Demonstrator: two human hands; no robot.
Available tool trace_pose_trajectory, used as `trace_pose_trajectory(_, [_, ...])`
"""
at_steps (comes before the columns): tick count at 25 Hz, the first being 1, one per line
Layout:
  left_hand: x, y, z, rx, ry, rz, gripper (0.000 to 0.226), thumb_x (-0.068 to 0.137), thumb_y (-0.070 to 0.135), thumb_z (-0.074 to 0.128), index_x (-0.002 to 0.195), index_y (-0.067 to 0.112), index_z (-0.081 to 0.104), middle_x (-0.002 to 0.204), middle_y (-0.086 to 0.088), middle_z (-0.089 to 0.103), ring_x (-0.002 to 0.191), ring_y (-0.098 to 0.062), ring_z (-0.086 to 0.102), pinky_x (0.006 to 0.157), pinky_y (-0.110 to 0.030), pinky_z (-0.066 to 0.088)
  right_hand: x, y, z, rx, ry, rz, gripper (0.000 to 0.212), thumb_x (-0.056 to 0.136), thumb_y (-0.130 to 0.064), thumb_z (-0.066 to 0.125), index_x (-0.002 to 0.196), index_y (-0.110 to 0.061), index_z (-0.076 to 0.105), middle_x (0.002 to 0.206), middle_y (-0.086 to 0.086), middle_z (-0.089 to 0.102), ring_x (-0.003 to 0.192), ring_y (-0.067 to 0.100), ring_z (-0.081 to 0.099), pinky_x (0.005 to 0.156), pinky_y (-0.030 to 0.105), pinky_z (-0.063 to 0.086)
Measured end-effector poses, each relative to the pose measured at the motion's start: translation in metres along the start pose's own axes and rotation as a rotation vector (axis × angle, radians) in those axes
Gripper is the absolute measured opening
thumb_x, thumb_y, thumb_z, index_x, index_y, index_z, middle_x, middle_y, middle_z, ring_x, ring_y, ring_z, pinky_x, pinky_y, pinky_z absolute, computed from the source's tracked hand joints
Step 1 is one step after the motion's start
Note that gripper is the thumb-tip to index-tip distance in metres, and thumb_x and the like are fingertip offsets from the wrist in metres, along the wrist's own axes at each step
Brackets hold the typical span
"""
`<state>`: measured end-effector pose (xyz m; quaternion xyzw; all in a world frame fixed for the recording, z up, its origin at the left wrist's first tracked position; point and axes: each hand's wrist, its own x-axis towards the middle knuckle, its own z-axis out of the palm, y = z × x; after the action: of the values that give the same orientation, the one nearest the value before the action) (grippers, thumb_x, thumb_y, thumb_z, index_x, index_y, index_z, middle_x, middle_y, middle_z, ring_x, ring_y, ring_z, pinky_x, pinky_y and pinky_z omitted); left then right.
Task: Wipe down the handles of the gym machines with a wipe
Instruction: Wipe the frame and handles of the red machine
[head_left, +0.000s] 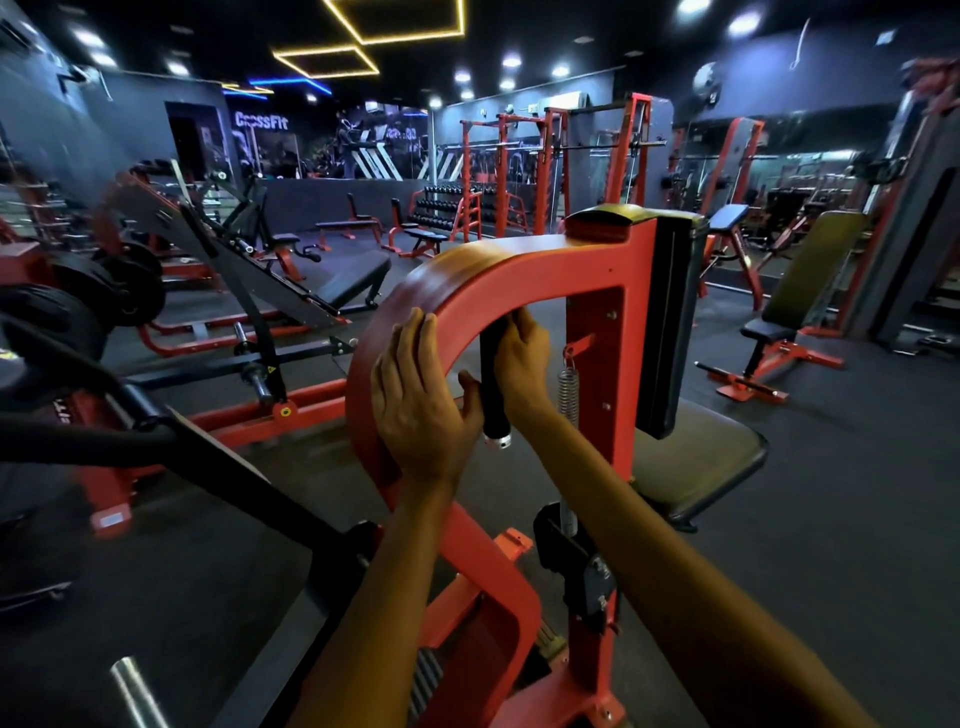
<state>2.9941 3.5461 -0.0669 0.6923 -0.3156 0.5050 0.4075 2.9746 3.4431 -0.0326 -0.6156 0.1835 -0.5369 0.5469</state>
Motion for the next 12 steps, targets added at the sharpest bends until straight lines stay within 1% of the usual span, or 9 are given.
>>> trace_pose_trajectory(1, [0.0, 0.0, 0.0, -0.002, 0.003, 0.0, 0.075, 0.066, 0.018, 0.073, 0.134, 0.005, 0.045, 0.136, -0.012, 0.053, 0.125, -0.026, 0.044, 0.102, -0.037, 0.035, 0.007, -0.005, -0.003, 0.035, 0.005, 0.042, 0.024, 0.097, -0.013, 0.041, 0.089, -0.009, 0.063, 0.081, 0.007, 0.063, 0.077, 0.021, 0.057, 0.074, 0.035, 0.048])
trace_pose_trajectory(2, [0.0, 0.0, 0.001, -0.005, 0.006, 0.0, 0.074, 0.066, 0.018, 0.072, 0.134, 0.005, 0.046, 0.136, -0.012, 0.053, 0.125, -0.026, 0.044, 0.102, -0.038, 0.035, 0.014, -0.011, -0.007, 0.088, -0.02, 0.123, 0.025, 0.097, -0.013, 0.041, 0.082, -0.011, 0.061, 0.077, 0.006, 0.06, 0.077, 0.021, 0.054, 0.075, 0.035, 0.047])
trace_pose_trajectory(4, [0.001, -0.001, 0.002, -0.015, 0.009, -0.005, 0.073, 0.068, 0.017, 0.07, 0.135, 0.006, 0.045, 0.136, -0.012, 0.053, 0.125, -0.026, 0.045, 0.101, -0.039, 0.038, 0.027, -0.019, -0.019, 0.257, -0.152, 0.316, 0.026, 0.099, -0.017, 0.04, 0.083, -0.013, 0.06, 0.078, 0.004, 0.061, 0.08, 0.02, 0.057, 0.082, 0.034, 0.047])
trace_pose_trajectory(6, [0.001, 0.0, 0.001, -0.025, 0.011, -0.003, 0.072, 0.068, 0.017, 0.07, 0.134, 0.006, 0.045, 0.136, -0.012, 0.053, 0.124, -0.027, 0.046, 0.101, -0.04, 0.039, 0.035, -0.017, -0.029, 0.322, -0.287, 0.418, 0.028, 0.1, -0.018, 0.037, 0.089, -0.01, 0.062, 0.079, 0.005, 0.066, 0.08, 0.02, 0.062, 0.082, 0.03, 0.051])
trace_pose_trajectory(8, [0.002, 0.0, 0.001, -0.028, 0.012, 0.002, 0.072, 0.066, 0.016, 0.07, 0.133, 0.004, 0.047, 0.135, -0.013, 0.053, 0.123, -0.028, 0.047, 0.1, -0.04, 0.039, 0.039, -0.009, -0.029, 0.255, -0.37, 0.412, 0.029, 0.1, -0.016, 0.036, 0.099, -0.003, 0.062, 0.085, 0.011, 0.067, 0.08, 0.023, 0.065, 0.083, 0.034, 0.053])
trace_pose_trajectory(10, [0.002, 0.0, 0.0, -0.023, 0.012, 0.007, 0.073, 0.065, 0.015, 0.072, 0.133, 0.003, 0.049, 0.135, -0.013, 0.054, 0.122, -0.028, 0.048, 0.1, -0.039, 0.039, 0.04, -0.003, -0.026, 0.18, -0.39, 0.388, 0.027, 0.098, -0.015, 0.038, 0.105, 0.002, 0.059, 0.088, 0.015, 0.065, 0.079, 0.026, 0.064, 0.08, 0.038, 0.053])
trace_pose_trajectory(12, [0.001, 0.0, 0.0, -0.015, 0.01, 0.007, 0.074, 0.063, 0.016, 0.073, 0.132, 0.003, 0.05, 0.135, -0.013, 0.054, 0.122, -0.028, 0.048, 0.1, -0.039, 0.039, 0.037, 0.003, -0.025, 0.162, -0.367, 0.394, 0.025, 0.098, -0.014, 0.037, 0.097, 0.0, 0.058, 0.08, 0.011, 0.063, 0.073, 0.022, 0.062, 0.075, 0.035, 0.05])
